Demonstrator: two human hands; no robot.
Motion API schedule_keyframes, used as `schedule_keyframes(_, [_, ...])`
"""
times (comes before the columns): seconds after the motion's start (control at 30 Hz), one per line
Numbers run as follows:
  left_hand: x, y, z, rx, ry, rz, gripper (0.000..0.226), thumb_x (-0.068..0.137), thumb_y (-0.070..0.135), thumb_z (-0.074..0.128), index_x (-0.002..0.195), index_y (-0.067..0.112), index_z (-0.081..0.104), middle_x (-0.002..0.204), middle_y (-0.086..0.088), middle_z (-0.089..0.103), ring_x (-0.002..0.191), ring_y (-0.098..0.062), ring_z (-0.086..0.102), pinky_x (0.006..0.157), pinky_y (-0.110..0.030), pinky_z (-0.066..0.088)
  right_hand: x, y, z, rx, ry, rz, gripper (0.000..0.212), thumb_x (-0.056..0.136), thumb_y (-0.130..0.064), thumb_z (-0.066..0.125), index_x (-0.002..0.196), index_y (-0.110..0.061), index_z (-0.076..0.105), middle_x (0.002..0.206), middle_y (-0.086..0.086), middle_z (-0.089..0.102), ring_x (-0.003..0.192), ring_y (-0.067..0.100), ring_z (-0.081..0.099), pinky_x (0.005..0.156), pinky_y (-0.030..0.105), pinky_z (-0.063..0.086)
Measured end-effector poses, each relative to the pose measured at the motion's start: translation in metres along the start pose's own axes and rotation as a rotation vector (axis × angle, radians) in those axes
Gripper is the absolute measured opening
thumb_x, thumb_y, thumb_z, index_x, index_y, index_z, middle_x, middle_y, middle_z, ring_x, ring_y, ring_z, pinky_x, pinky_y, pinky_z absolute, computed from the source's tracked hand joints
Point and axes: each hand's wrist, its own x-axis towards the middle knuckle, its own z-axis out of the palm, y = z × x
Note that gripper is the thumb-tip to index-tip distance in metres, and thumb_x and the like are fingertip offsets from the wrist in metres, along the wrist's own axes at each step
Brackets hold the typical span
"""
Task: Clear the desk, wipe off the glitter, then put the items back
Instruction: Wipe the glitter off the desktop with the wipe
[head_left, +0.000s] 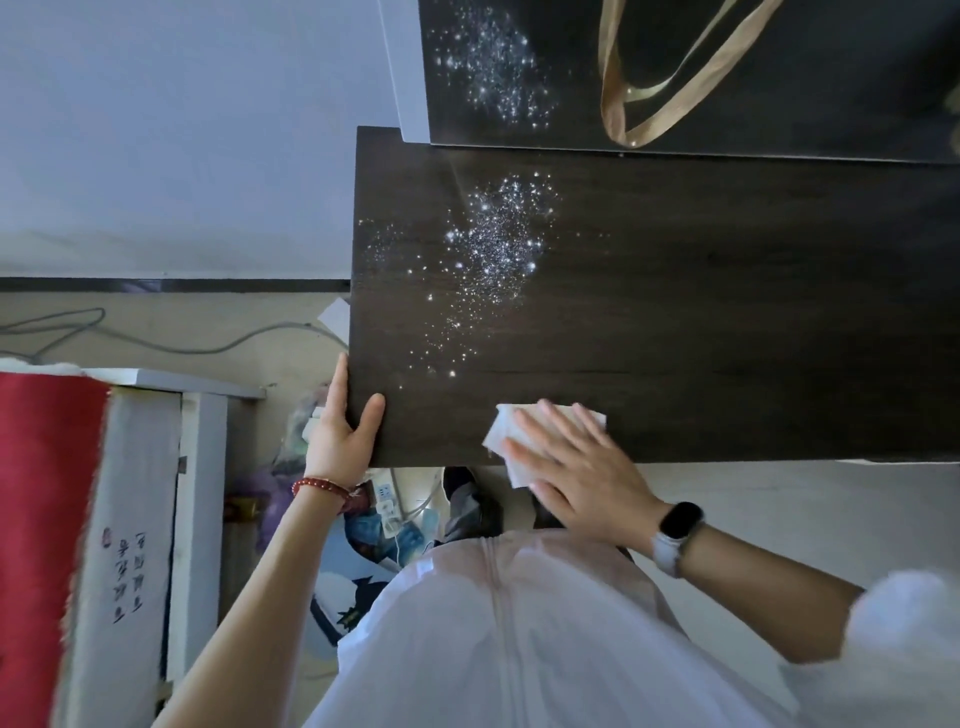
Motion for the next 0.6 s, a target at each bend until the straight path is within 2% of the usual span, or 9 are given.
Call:
schedule_keyframes(0.1, [0.001,-0.002,-0.015,-0.216,-0.067,-0.04,0.048,0.094,0.009,0.04,0.14,0.016,0.026,0.128,0.004,0.041,0.115,-0.012,0.043,0.091,-0.014,0.043,0.062,-0.047,-0.001,0.002,-0.006,-0.222,0.047,0.094,-0.034,0.027,0.141,-0.03,0.026,0.151,0.001,0.026,0.14,0.026,0.019,0.111,0.048,0.01])
schedule_keyframes(0.17, [0.002,-0.001,-0.022,-0.344,-0.08,-0.129,0.04,0.096,0.014,0.036,0.136,0.012,0.034,0.124,-0.002,0.047,0.11,-0.016,0.048,0.08,-0.01,0.049,0.095,-0.052,-0.01,-0.019,-0.005,-0.274,0.046,0.094,-0.035,0.025,0.14,-0.032,0.028,0.151,0.0,0.028,0.139,0.025,0.022,0.114,0.049,0.011])
schedule_keyframes(0.23, [0.001,0.0,-0.024,-0.448,-0.082,-0.216,0.039,0.098,0.022,0.032,0.134,0.009,0.039,0.124,-0.004,0.05,0.11,-0.017,0.049,0.067,-0.005,0.05,0.125,-0.037,-0.021,-0.032,0.023,-0.189,0.046,0.097,-0.034,0.022,0.142,-0.032,0.022,0.154,0.0,0.019,0.142,0.025,0.014,0.116,0.045,0.005])
schedule_keyframes(0.27, [0.0,0.0,-0.024,-0.474,-0.093,-0.237,0.041,0.098,0.025,0.028,0.134,0.008,0.039,0.125,-0.003,0.049,0.111,-0.016,0.048,0.066,-0.006,0.049,0.139,-0.028,-0.026,-0.005,0.036,-0.067,0.046,0.098,-0.034,0.021,0.143,-0.032,0.016,0.155,0.0,0.011,0.143,0.025,0.006,0.115,0.043,-0.001])
schedule_keyframes(0.33, [-0.001,0.0,-0.022,-0.522,-0.114,-0.256,0.047,0.099,0.032,0.019,0.135,0.01,0.038,0.134,-0.002,0.046,0.117,-0.016,0.045,0.078,-0.012,0.046,0.155,-0.03,-0.032,0.096,0.074,0.165,0.048,0.098,-0.034,0.02,0.145,-0.028,0.011,0.156,0.001,0.003,0.143,0.027,-0.001,0.115,0.044,-0.004])
schedule_keyframes(0.37, [0.0,-0.003,-0.021,-0.557,-0.107,-0.282,0.049,0.098,0.036,0.017,0.135,0.011,0.038,0.138,-0.003,0.044,0.122,-0.018,0.044,0.087,-0.018,0.042,0.155,-0.043,-0.03,0.114,0.081,0.176,0.049,0.097,-0.035,0.018,0.145,-0.026,0.014,0.156,0.003,0.006,0.143,0.029,0.001,0.115,0.045,-0.004])
schedule_keyframes(0.43, [0.001,-0.007,-0.022,-0.63,-0.057,-0.396,0.054,0.097,0.044,0.016,0.133,0.012,0.04,0.142,-0.007,0.041,0.13,-0.023,0.039,0.1,-0.031,0.032,0.133,-0.078,-0.014,0.071,0.055,-0.005,0.052,0.093,-0.037,0.015,0.144,-0.024,0.02,0.155,0.005,0.016,0.142,0.031,0.01,0.115,0.048,0.0])
schedule_keyframes(0.5, [0.001,-0.01,-0.026,-0.67,-0.074,-0.473,0.058,0.095,0.05,0.014,0.128,0.015,0.046,0.141,-0.008,0.042,0.132,-0.025,0.036,0.108,-0.04,0.026,0.101,-0.099,-0.004,0.03,0.01,-0.205,0.05,0.094,-0.036,0.018,0.142,-0.025,0.023,0.152,0.003,0.025,0.14,0.029,0.018,0.114,0.047,0.005])
schedule_keyframes(0.6, [-0.008,-0.013,-0.027,-0.675,-0.122,-0.432,0.056,0.095,0.048,0.009,0.114,0.02,0.053,0.128,-0.004,0.051,0.116,-0.02,0.047,0.106,-0.04,0.027,0.112,-0.074,-0.01,-0.053,-0.028,-0.319,0.049,0.094,-0.036,0.016,0.143,-0.029,0.02,0.153,-0.001,0.02,0.141,0.025,0.014,0.115,0.045,-0.002])
